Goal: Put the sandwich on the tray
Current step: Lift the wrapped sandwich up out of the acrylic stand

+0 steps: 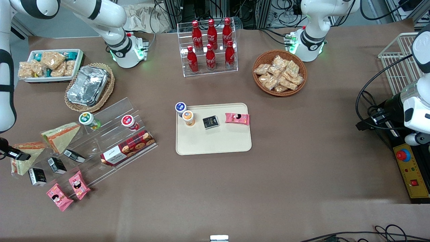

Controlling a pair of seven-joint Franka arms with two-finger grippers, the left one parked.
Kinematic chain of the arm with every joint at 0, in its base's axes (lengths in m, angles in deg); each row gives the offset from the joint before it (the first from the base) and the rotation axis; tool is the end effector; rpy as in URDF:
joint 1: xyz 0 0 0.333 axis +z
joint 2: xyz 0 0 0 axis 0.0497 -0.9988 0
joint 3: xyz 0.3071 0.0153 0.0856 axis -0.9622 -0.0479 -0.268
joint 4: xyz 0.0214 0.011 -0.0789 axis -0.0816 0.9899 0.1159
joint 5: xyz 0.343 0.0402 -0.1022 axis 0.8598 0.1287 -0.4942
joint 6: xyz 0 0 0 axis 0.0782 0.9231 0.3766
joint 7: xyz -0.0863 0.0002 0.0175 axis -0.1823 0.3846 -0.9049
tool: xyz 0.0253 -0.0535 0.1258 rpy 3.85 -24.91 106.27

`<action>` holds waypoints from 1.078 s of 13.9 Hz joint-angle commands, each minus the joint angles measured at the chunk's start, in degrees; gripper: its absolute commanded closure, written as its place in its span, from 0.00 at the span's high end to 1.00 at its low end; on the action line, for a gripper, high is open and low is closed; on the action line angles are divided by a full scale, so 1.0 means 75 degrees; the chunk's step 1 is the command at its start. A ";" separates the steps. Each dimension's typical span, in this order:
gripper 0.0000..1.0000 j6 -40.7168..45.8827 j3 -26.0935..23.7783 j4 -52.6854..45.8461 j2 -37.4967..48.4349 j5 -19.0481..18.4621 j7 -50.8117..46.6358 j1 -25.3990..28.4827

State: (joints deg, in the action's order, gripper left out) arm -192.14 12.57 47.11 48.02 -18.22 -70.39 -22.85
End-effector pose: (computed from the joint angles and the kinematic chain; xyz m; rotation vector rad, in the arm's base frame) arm 0.5958 -0.2782 0.3510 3.0110 -0.6626 0.0653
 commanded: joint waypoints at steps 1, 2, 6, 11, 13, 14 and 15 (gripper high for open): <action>0.00 0.0645 -0.0028 -0.0299 0.0161 0.0216 0.0621 -0.0075; 0.00 0.0985 -0.0028 -0.0509 0.0208 0.0240 0.0704 -0.0064; 0.00 0.2695 -0.0086 -0.1225 0.0594 0.0205 0.0694 0.0135; 0.00 0.4407 -0.0086 -0.1332 0.1589 0.0170 0.0565 0.0848; 0.00 0.4947 -0.0133 -0.1332 0.1941 0.0193 -0.0216 0.1247; 0.00 0.5204 -0.0133 -0.1367 0.2070 0.0193 -0.0743 0.1585; 0.00 0.5416 -0.0133 -0.1471 0.2118 0.0205 -0.1398 0.1960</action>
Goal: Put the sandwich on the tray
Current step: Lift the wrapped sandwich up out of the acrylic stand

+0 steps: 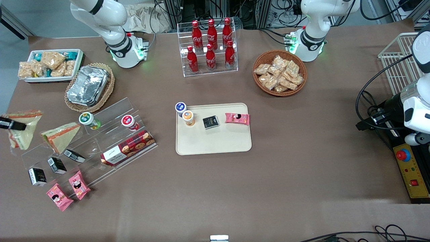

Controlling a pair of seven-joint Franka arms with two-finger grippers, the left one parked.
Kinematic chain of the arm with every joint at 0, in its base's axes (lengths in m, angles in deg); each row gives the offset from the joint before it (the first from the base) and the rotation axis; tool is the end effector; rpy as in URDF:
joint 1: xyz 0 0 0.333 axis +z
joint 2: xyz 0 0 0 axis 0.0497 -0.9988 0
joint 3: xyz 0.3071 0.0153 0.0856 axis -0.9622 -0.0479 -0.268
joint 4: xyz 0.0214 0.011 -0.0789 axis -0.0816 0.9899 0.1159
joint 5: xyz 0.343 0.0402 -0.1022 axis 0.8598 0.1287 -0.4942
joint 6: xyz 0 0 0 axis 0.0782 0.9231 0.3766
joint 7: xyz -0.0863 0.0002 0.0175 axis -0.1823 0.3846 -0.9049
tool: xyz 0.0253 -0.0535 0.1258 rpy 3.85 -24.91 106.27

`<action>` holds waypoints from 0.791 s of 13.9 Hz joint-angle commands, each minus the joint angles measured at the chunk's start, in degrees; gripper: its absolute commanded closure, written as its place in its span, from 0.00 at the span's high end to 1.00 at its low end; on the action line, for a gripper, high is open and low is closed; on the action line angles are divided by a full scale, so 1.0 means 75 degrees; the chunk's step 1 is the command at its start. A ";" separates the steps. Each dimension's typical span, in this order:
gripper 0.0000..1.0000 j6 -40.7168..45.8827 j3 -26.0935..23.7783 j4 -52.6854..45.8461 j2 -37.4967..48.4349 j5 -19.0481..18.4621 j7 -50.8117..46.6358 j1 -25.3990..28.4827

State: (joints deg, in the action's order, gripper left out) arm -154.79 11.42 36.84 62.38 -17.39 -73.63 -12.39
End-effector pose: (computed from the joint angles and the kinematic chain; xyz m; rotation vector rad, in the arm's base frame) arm 0.5508 -0.1319 0.5315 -3.0852 0.4664 0.2645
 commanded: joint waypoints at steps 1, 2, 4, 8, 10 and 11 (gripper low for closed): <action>0.00 0.0623 -0.0003 -0.0196 0.0215 0.0105 -0.1644 0.0917; 0.00 0.0753 -0.0085 -0.0255 0.0250 0.0117 -0.2277 0.1234; 0.00 0.0789 -0.0377 -0.0267 0.0402 0.0407 -0.3577 0.1587; 0.00 0.0533 -0.1383 -0.0255 0.0356 0.1137 -0.6063 0.1624; 0.00 -0.0086 -0.2027 -0.0150 0.0193 0.1160 -0.7456 0.1635; 0.00 -0.0368 -0.2402 -0.0150 0.0029 0.1148 -0.8124 0.1636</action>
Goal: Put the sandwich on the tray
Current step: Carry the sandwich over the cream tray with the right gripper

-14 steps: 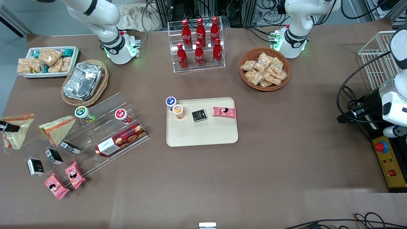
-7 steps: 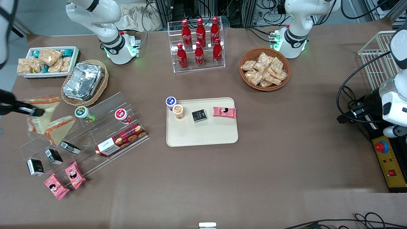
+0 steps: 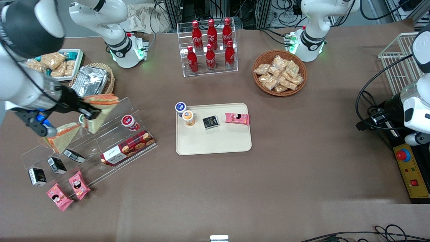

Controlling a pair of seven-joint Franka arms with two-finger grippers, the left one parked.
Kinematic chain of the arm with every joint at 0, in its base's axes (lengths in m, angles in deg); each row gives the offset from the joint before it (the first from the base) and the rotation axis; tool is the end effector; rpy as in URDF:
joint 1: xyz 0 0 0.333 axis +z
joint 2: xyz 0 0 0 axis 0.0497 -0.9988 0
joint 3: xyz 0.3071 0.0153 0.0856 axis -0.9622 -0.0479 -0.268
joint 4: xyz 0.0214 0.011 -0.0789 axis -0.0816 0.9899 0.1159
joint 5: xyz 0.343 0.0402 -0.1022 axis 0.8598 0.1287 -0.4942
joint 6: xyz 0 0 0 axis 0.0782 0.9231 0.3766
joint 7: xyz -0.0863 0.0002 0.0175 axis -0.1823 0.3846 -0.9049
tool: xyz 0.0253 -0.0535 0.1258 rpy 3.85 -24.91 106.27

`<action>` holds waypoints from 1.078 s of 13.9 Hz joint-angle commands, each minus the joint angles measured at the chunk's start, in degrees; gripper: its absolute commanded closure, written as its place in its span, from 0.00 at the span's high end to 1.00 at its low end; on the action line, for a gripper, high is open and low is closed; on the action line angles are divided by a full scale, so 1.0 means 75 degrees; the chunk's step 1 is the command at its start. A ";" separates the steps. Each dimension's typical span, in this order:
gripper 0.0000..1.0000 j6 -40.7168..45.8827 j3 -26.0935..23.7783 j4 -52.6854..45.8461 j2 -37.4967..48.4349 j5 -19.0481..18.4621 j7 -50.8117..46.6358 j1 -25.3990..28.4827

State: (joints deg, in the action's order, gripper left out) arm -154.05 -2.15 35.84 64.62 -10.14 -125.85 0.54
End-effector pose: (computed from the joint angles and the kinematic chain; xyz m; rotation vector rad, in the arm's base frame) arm 0.5414 0.1326 0.5627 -2.8509 1.1122 0.2985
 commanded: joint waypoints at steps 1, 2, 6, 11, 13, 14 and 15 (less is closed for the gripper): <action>0.00 -0.0701 -0.0828 -0.0017 -0.0434 0.0158 -0.1760 -0.0008; 0.00 -0.0970 -0.0889 -0.0005 -0.0609 0.0123 -0.2335 0.0237; 0.00 -0.2095 -0.0889 0.0112 -0.1195 0.0030 -0.4012 0.1198; 0.00 -0.3584 -0.0889 0.0101 -0.2367 -0.1069 -0.6343 0.2276; 0.00 -0.3960 -0.0889 0.0089 -0.2847 -0.1550 -0.7211 0.2593; 0.00 -0.4182 -0.0889 0.0077 -0.3012 -0.1703 -0.7598 0.2699; 0.00 -0.4393 -0.0878 0.0089 -0.3141 -0.1786 -0.7892 0.2758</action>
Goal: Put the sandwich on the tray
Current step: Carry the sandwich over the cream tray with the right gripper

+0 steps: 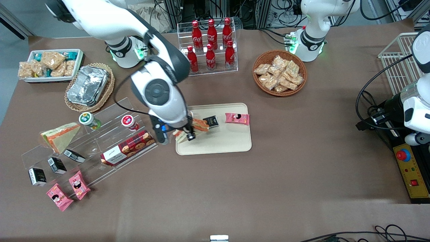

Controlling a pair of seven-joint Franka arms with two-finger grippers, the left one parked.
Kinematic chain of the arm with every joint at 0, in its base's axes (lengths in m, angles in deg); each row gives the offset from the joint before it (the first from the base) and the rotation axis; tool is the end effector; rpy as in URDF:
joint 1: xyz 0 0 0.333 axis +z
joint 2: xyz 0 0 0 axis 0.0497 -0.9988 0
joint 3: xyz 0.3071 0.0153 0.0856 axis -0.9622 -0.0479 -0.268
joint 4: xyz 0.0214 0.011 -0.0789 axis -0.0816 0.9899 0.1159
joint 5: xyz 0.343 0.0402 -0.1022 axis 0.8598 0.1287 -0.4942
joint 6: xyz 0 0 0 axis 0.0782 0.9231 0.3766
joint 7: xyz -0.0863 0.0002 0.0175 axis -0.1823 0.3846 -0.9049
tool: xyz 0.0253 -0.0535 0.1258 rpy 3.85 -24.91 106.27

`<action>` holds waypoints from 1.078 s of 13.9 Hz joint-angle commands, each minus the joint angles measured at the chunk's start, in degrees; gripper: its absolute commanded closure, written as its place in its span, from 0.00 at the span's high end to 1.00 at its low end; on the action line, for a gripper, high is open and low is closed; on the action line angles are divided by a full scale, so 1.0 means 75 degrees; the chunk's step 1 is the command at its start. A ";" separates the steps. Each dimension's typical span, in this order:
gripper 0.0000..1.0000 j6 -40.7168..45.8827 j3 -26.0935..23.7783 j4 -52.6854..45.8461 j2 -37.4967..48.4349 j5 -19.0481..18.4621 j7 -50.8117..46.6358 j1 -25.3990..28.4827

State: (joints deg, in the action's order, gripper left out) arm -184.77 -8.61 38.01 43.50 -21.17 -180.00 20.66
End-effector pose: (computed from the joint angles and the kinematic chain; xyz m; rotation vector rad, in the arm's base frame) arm 0.5464 0.3985 0.3656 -2.5122 1.8058 0.1205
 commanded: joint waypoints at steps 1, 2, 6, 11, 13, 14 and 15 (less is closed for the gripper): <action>0.00 -0.0393 -0.0017 -0.0200 -0.0443 -0.0468 -0.0803 0.0112; 0.00 -0.0429 -0.0005 -0.0200 -0.0583 -0.0585 -0.0921 0.0228; 0.00 -0.1097 0.0007 -0.0212 -0.1099 -0.1312 -0.2162 0.0405; 0.00 -0.1611 0.0019 -0.0247 -0.1532 -0.1324 -0.2666 0.0522; 0.00 -0.1858 0.0042 -0.0247 -0.1662 -0.1441 -0.2972 0.0744; 0.00 -0.1870 0.0042 -0.0247 -0.1709 -0.1442 -0.2984 0.0768; 0.00 -0.1871 0.0042 -0.0236 -0.1733 -0.1453 -0.2984 0.0838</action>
State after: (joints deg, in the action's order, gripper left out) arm -198.14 -8.48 37.97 32.07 -30.18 -200.20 25.79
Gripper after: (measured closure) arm 0.780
